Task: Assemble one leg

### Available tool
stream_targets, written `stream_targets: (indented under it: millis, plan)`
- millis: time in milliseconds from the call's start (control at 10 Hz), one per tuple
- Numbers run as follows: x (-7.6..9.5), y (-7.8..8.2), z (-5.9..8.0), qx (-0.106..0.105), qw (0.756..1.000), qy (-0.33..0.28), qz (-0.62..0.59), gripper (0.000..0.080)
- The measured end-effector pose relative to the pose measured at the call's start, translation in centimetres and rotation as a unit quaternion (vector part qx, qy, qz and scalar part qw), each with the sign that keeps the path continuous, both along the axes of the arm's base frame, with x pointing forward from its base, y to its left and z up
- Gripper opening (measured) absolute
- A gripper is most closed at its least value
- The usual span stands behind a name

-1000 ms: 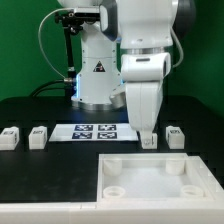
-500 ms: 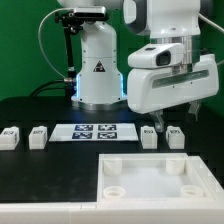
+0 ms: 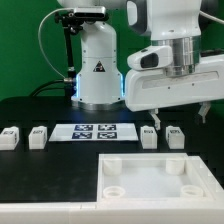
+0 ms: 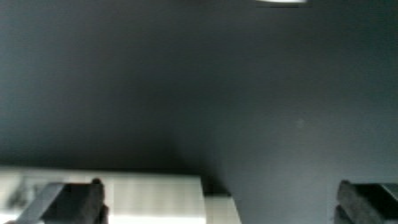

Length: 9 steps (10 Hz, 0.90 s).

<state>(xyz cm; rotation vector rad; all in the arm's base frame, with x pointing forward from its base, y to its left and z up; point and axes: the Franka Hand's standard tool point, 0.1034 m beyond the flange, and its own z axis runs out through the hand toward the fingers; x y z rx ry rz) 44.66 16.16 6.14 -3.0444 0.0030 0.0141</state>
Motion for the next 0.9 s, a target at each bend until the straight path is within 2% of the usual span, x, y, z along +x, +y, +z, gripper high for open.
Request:
stream_targets:
  millis: [100, 200, 300, 500, 600, 700, 900]
  plan:
    - [-0.5, 0.9, -0.1, 0.000, 1.000, 0.001, 0.004, 0.0648]
    - [-0.8, 1.2, -0.4, 0.002, 1.000, 0.009, -0.013, 0.0648]
    - [-1.8, 0.7, -1.3, 0.002, 0.996, 0.074, -0.042, 0.0648]
    - [-2.1, 0.2, -2.2, -0.001, 0.988, 0.154, -0.016, 0.0648]
    - [-3.1, -1.0, -2.8, 0.004, 0.976, 0.218, 0.008, 0.0648]
    - [-2.6, -1.8, -3.0, 0.007, 0.968, 0.252, 0.003, 0.0648]
    - [-3.0, -1.8, -3.5, 0.011, 0.936, 0.351, 0.013, 0.0648]
